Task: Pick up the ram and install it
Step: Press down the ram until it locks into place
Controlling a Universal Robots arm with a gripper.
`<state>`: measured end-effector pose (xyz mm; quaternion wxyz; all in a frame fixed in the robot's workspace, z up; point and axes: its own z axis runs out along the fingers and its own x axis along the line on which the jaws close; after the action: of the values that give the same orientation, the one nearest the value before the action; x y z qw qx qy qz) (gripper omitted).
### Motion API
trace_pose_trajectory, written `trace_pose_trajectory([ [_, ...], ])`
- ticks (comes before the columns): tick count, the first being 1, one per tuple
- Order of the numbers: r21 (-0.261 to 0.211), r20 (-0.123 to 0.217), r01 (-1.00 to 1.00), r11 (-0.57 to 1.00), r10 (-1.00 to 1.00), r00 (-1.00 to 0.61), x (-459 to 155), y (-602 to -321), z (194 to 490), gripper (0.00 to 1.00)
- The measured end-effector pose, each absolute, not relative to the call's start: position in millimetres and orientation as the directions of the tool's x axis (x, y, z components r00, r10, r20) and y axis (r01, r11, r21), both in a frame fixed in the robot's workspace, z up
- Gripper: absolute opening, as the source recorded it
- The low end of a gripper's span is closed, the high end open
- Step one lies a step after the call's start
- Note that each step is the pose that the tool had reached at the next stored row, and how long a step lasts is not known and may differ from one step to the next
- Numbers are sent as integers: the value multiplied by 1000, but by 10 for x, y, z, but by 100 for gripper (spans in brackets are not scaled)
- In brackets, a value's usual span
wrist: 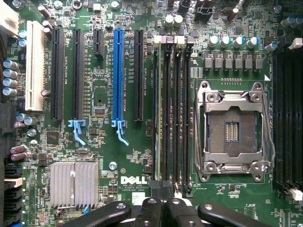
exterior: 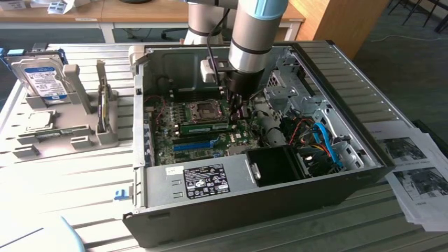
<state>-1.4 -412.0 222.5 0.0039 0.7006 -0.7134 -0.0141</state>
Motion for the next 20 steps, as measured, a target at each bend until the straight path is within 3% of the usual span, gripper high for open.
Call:
trace_pose_trajectory([
  [20,34,-14,-999,18,-1000,-18,-8,-4121,2396,9],
])
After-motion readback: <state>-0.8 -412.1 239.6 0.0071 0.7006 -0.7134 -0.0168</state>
